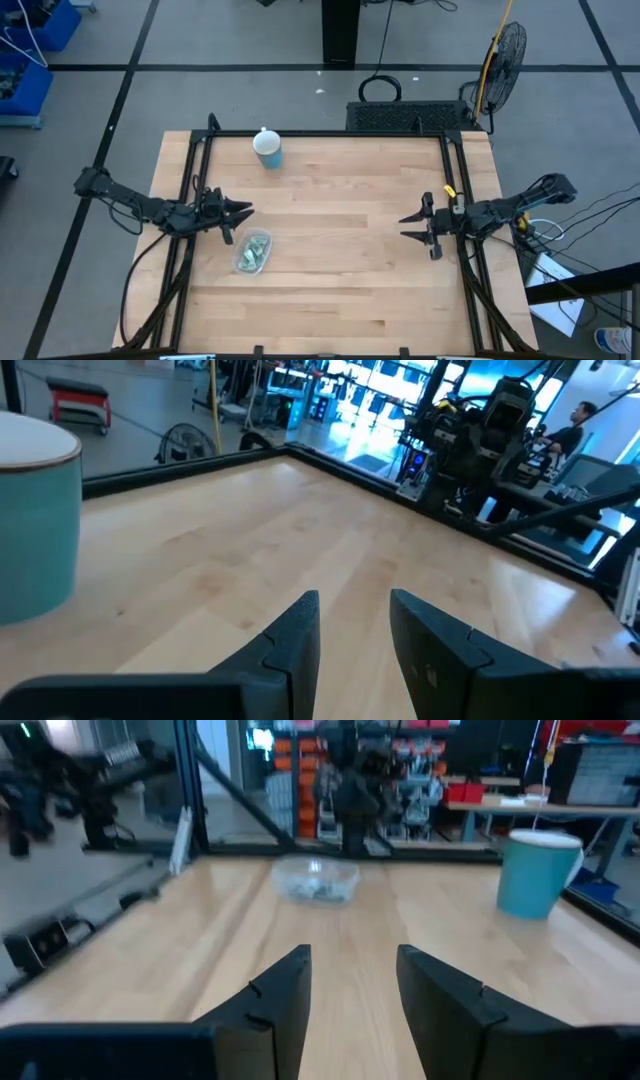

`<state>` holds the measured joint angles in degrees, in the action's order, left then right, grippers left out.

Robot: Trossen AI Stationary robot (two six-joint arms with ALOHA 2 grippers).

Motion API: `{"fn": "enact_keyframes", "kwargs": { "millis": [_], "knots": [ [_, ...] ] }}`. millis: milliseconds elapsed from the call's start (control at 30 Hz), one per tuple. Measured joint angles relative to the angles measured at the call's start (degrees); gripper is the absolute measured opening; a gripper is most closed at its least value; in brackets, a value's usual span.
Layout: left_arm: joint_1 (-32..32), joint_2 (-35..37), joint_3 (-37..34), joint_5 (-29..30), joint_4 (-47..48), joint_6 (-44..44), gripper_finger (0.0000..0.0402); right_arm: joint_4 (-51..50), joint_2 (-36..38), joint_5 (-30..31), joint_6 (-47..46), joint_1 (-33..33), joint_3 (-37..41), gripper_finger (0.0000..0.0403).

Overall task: Pick and place Stevia / Truvia into bins
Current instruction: Return to Home Position

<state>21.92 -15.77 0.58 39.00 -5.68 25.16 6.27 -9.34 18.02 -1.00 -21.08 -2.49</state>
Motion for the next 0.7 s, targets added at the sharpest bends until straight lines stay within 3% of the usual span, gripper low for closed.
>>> {"fn": "enact_keyframes", "kwargs": {
  "millis": [700],
  "knots": [
    [0.0,0.0,0.0,-0.1,-0.1,-0.8,0.0127,-0.5,0.1,-0.1,-2.8,0.0,0.7,0.0141]
  ]
}}
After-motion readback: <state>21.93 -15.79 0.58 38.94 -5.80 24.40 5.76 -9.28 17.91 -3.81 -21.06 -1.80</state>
